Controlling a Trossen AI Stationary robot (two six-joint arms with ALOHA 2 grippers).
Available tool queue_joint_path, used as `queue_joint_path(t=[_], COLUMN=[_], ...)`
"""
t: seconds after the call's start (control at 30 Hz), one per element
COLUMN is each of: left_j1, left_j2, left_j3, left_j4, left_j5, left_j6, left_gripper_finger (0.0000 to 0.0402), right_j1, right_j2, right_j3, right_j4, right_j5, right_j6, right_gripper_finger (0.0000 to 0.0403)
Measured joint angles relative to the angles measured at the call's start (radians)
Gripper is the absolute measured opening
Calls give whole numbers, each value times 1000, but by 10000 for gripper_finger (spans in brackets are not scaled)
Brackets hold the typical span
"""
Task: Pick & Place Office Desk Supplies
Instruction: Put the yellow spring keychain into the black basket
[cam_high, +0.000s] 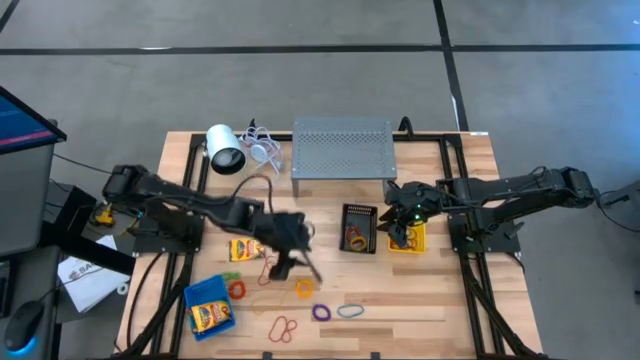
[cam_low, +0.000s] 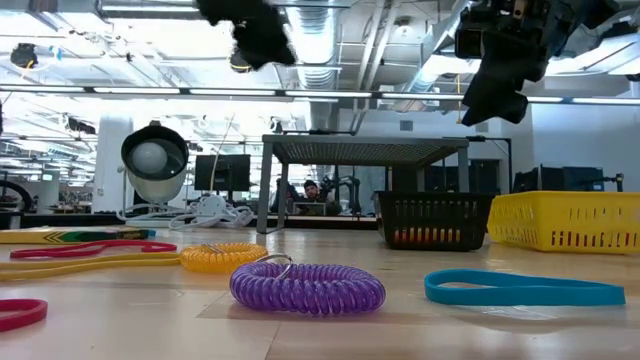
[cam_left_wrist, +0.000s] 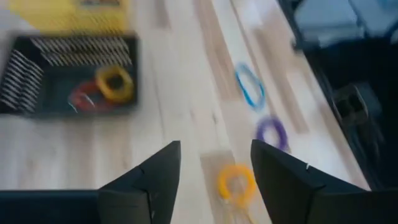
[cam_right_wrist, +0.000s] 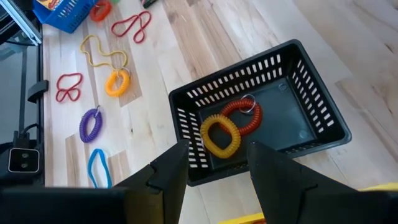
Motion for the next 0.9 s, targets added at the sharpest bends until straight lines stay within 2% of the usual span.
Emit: queue_joint_path(t=[0.17, 0.27, 0.53, 0.9], left_j1=[-94, -118, -120, -114], left_j2=[61, 125, 287, 352], left_j3=[-15, -21, -22, -22], left_j4=[-28, -26, 11, 23], left_j5=[-85, -93, -94, -58], left_j6=[4, 1, 0, 3], left_gripper_finger=[172, 168, 174, 172], right_j1=[0, 7, 75, 165], right_j2=[0, 0, 0, 6], right_j3=[0, 0, 0, 0], right_j4=[24, 46, 121, 273], right_j5=[-1, -1, -2, 4], right_j6=[21, 38, 50, 61], right_gripper_finger=[161, 161, 161, 161])
